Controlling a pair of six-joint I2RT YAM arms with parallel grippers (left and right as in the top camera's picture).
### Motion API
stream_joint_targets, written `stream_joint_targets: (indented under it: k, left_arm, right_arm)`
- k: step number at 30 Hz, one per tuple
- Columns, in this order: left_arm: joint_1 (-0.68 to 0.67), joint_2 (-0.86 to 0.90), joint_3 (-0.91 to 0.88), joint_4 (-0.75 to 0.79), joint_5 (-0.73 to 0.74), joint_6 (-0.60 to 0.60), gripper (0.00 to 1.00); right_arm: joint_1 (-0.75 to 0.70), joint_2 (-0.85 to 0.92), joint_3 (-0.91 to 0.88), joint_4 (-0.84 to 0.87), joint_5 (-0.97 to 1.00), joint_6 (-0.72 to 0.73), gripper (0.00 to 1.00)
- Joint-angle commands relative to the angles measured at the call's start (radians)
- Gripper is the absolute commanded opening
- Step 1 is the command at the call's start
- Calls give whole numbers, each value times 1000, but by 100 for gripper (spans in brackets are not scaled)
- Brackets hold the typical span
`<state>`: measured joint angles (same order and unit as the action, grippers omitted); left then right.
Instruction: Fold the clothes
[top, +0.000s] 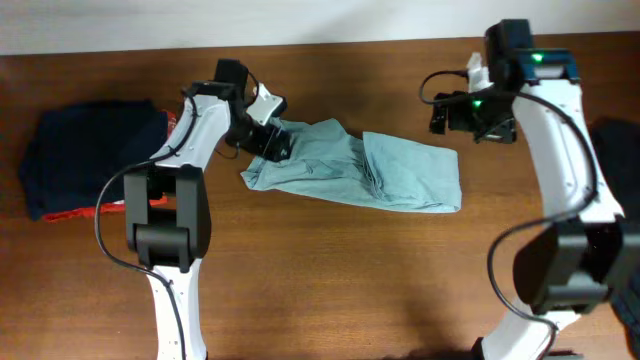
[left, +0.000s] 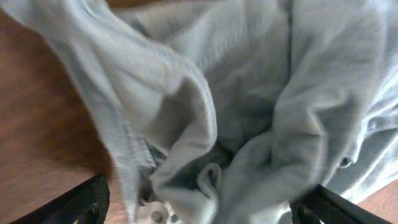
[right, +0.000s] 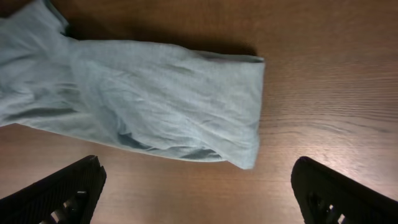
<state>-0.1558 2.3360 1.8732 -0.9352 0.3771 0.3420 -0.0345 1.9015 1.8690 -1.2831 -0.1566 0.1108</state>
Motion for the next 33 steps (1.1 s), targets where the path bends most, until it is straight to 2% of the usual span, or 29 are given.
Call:
stream_joint_targets:
  k: [1, 5, 6, 8, 9, 10, 15, 23, 25, 26, 28, 29, 30, 33]
  left_arm:
    - [3, 6, -33, 11, 27, 34, 74]
    - [3, 6, -35, 7, 27, 34, 62]
    - [2, 6, -36, 7, 27, 25, 53]
    - [2, 6, -36, 8, 27, -8, 18]
    - [5, 6, -36, 8, 27, -22, 4]
    - [8, 6, -35, 8, 27, -37, 1]
    - [69, -35, 2, -32, 27, -167, 1]
    - [111, -145, 7, -64, 27, -173, 1]
    - [111, -159, 7, -68, 27, -196, 1]
    - [110, -164, 7, -69, 27, -206, 1]
    - [107, -185, 7, -69, 27, -226, 0]
    - [104, -198, 7, -69, 27, -226, 1]
    - [101, -208, 7, -69, 27, -226, 1]
    - [85, -259, 8, -69, 27, -226, 1]
  right_arm:
    - [-19, -78, 22, -11, -9, -8, 99]
    - [-30, -112, 22, -25, -9, -10, 99]
    - [-34, -119, 22, -32, -8, -11, 99]
    - [-42, -122, 22, -42, -3, -11, 99]
    - [-50, -122, 22, -49, 11, -10, 99]
    - [-53, -122, 22, -52, 11, -11, 99]
    - [-62, -120, 11, -57, 10, -10, 99]
    - [-42, -79, -71, -35, -31, -10, 97]
    - [-22, -63, -110, -6, -45, -10, 80]
    - [-11, -56, -127, 9, -51, -10, 63]
    - [21, -45, -187, 64, -66, -2, 23]
    - [41, -42, -227, 104, -74, 2, 8]
    - [50, -42, -248, 125, -77, 3, 4]
    - [85, -42, -358, 229, -76, 52, 4]
